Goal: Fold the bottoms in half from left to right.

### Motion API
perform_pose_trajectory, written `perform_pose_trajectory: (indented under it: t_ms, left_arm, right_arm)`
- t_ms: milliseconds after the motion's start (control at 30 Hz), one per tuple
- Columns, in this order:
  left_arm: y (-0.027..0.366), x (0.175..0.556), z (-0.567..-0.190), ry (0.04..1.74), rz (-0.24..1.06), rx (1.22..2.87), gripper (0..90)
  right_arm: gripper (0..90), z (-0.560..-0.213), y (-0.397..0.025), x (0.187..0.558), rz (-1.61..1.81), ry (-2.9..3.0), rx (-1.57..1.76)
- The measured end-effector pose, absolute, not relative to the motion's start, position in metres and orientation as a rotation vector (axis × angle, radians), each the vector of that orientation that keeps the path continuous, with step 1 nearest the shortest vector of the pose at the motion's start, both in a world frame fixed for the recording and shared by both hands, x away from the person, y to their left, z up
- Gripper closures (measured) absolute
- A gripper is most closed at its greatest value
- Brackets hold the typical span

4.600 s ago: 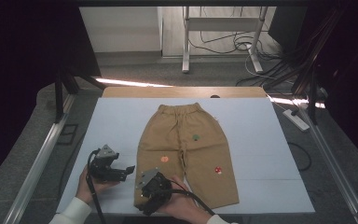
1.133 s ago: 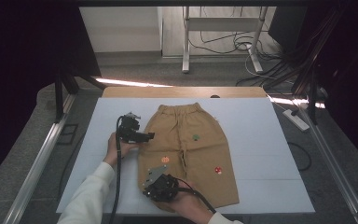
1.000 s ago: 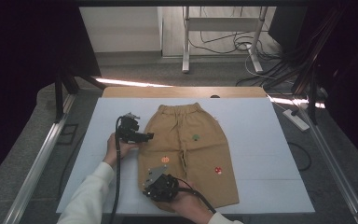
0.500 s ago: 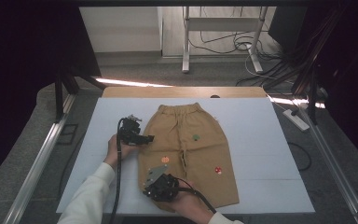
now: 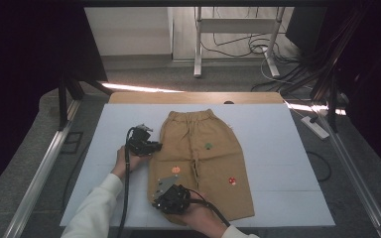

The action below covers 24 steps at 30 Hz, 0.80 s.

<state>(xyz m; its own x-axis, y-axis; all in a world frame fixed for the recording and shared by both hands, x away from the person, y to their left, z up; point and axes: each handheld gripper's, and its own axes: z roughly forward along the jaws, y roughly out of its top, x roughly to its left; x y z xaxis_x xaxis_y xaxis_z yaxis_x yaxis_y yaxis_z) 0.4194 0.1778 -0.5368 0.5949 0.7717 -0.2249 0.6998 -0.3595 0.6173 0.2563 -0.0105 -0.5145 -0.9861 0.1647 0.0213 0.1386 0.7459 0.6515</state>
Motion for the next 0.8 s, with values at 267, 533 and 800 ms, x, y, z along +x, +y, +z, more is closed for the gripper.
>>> perform_pose_trajectory:
  t_ms: [267,533,800]
  left_arm:
    - [0.179,0.419,-0.529,1.121,0.113,2.116,84.3]
    - [0.184,0.416,-0.516,1.096,0.108,2.060,84.5]
    - [0.191,0.414,-0.504,1.084,0.114,2.012,84.6]
  right_arm:
    - [85.7,-0.512,-0.012,0.257,1.083,2.904,0.251]
    - [85.7,-0.509,-0.014,0.258,1.086,2.901,0.249]
    - [85.8,-0.503,-0.016,0.257,1.129,2.869,0.251]
